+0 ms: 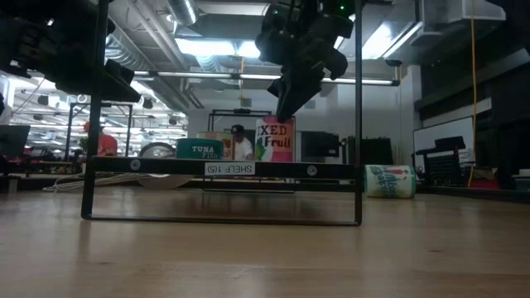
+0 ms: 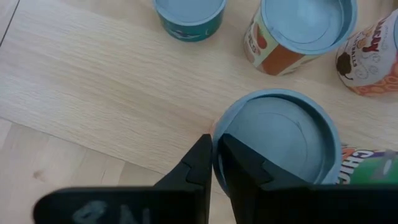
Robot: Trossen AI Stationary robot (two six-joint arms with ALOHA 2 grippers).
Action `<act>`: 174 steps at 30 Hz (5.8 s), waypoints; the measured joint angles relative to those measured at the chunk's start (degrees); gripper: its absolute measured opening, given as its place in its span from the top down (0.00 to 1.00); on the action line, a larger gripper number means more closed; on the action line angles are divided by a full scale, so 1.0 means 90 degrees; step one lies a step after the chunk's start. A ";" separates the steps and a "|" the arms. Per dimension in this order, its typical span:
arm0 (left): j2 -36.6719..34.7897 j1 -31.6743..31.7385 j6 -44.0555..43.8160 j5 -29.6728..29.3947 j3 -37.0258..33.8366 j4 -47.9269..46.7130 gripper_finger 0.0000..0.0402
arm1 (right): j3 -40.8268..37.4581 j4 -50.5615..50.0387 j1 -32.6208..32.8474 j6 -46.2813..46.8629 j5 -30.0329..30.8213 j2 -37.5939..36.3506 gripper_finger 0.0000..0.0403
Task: Pick and place cans onto a shelf
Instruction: Put the canned mixed fruit on the shelf, then put the canned mixed vegetables on the shelf
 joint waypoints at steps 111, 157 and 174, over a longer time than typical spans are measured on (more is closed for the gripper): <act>0.0000 0.0002 0.0002 0.0000 0.0000 0.0001 0.83 | -0.7271 0.2047 -0.3308 0.5028 -0.0325 -0.5484 0.71; 0.0000 0.0002 0.0002 0.0000 0.0000 0.0002 0.83 | -0.8000 0.3988 -0.3305 0.4478 0.0336 -0.5481 0.71; 0.0000 0.0002 0.0002 0.0000 0.0000 0.0002 0.83 | -0.8000 0.4323 -0.3304 0.4351 0.0512 -0.5481 0.87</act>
